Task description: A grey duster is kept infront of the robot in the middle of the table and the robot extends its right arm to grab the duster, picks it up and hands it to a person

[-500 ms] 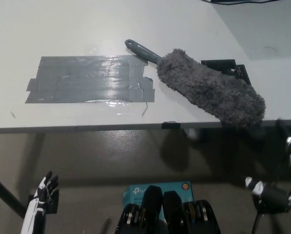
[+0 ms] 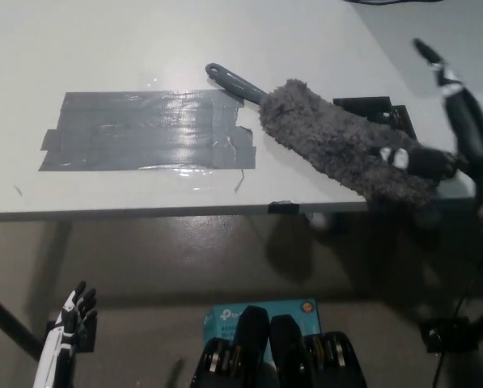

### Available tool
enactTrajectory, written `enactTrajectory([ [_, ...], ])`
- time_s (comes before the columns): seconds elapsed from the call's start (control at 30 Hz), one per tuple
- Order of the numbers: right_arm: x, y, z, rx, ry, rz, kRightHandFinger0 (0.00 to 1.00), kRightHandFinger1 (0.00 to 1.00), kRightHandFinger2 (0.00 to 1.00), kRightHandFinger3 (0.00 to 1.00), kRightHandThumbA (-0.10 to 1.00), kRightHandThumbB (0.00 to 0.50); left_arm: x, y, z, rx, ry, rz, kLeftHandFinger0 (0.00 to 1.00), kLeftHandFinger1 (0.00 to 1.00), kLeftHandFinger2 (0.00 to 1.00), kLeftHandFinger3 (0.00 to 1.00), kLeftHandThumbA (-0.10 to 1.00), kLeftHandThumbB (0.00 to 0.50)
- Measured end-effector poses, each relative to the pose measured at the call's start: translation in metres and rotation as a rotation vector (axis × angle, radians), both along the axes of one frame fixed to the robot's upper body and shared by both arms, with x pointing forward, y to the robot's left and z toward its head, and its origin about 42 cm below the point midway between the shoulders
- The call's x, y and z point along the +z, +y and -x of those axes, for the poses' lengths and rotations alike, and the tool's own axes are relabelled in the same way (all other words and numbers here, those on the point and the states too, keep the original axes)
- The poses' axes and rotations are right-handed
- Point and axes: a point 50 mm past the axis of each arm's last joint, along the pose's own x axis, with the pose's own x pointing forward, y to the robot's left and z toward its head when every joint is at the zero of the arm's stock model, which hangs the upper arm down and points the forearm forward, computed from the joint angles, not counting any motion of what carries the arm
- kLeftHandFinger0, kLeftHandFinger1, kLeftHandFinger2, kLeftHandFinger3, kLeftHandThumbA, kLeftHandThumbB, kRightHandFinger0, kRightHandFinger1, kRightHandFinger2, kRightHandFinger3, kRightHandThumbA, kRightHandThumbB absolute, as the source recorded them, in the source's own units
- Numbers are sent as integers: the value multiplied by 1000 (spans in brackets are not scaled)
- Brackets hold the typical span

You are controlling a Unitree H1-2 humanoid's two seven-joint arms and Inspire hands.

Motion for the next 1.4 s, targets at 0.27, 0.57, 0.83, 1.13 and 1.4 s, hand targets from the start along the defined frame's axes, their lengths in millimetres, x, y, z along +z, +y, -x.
enactTrajectory([
  [0.27,-47,16,-64,-60,301,29,1000,1000,1000,1000,1000,473,1,0,-2,-3,-12,-1,1000,1000,1000,1000,1000,483],
  [0.57,-73,31,-105,-114,509,57,1000,1000,1000,1000,1000,448,4,-2,-6,-13,-27,-13,1000,1000,1000,1000,1000,474],
  [0.83,-72,37,-118,-133,540,135,1000,1000,1000,1000,972,462,9,-3,-10,-20,-44,-24,1000,1000,1000,1000,1000,500],
  [1.13,-66,44,-129,-153,554,488,226,369,524,1000,-100,218,14,-5,-16,-25,-63,-29,1000,1000,1000,1000,1000,499],
  [1.4,-56,48,-133,-147,523,671,173,317,473,915,-100,162,17,-5,-21,-29,-73,-35,1000,1000,1000,1000,1000,476],
])
